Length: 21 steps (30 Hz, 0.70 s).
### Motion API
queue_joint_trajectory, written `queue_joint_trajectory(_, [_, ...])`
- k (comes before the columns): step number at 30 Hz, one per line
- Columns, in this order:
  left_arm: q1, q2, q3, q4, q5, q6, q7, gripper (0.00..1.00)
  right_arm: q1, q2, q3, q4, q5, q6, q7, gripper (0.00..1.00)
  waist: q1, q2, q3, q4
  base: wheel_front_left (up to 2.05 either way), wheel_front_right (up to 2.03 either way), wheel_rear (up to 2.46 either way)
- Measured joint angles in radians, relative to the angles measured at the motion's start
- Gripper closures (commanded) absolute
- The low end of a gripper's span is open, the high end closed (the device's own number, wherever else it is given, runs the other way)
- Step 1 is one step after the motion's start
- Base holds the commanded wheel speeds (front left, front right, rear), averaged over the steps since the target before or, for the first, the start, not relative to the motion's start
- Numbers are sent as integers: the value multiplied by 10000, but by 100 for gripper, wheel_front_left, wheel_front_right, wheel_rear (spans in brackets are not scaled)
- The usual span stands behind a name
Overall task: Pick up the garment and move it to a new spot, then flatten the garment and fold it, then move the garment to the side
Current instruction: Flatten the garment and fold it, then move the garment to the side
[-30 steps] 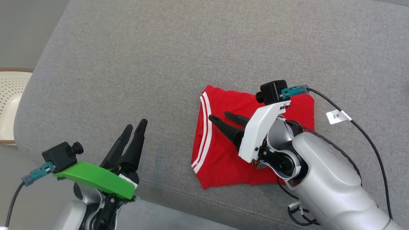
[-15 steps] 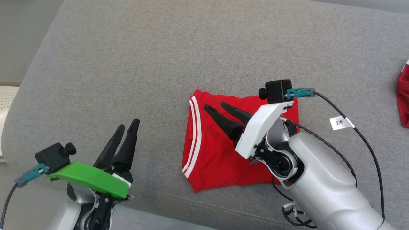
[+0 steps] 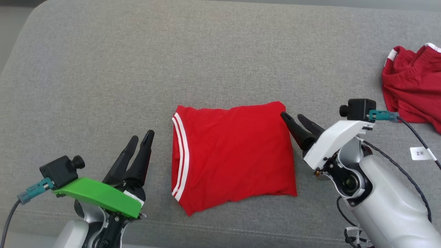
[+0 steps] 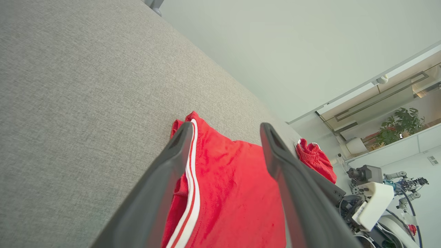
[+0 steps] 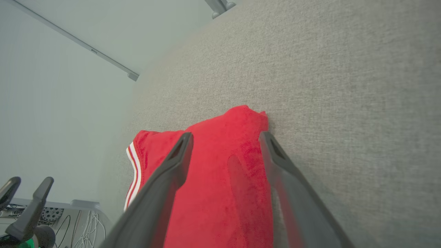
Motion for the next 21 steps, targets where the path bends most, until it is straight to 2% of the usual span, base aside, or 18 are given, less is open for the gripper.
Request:
queue_joint_trajectory(6, [-20,2,-163,-201,12,4,155,0,594,-291,-393,387,449,-8,-96,0,0,0,269,-153,0,0,0])
queue_joint_trajectory(21, [-92,-2,-148,-192,15,167,180,0,459,-234,-382,644,876,757,-94,0,0,0,713,241,0,0,0])
